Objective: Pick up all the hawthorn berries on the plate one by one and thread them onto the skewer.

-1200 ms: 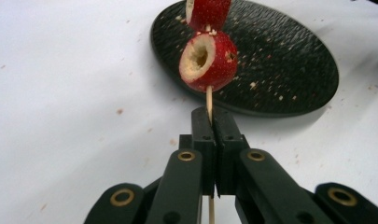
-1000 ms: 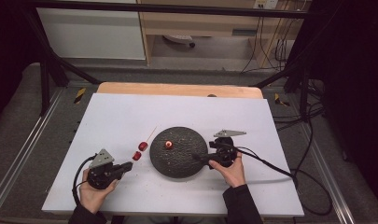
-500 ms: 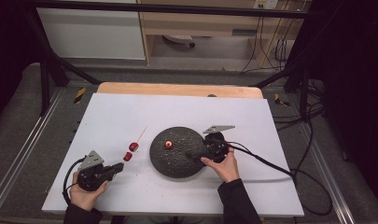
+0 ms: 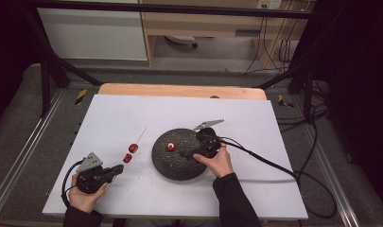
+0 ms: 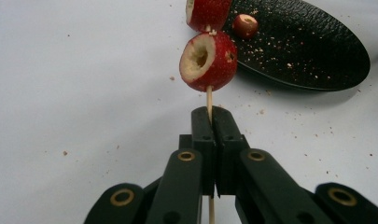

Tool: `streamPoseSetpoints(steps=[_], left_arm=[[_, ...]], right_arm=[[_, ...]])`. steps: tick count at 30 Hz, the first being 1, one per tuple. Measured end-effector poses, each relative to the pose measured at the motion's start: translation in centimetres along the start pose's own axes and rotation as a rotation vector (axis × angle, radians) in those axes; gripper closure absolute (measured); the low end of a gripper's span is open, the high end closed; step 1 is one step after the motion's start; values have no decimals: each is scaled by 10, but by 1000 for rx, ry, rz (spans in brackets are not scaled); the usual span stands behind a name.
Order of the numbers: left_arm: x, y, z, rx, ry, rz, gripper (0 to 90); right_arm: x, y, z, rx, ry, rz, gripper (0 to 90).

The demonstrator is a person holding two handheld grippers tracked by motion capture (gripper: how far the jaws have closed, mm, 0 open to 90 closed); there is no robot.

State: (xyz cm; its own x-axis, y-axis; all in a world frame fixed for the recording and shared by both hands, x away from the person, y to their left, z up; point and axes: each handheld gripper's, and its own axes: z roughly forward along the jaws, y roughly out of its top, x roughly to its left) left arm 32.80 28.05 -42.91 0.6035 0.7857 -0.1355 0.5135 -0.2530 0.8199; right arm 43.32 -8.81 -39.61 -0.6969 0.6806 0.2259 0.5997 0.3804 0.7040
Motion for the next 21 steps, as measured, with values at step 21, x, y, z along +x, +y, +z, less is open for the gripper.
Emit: streamPoseSetpoints(steps=[21], left_arm=[[1,0,1,6,6,5,886]], right_arm=[[8,35,39,171,-17,-154,81]])
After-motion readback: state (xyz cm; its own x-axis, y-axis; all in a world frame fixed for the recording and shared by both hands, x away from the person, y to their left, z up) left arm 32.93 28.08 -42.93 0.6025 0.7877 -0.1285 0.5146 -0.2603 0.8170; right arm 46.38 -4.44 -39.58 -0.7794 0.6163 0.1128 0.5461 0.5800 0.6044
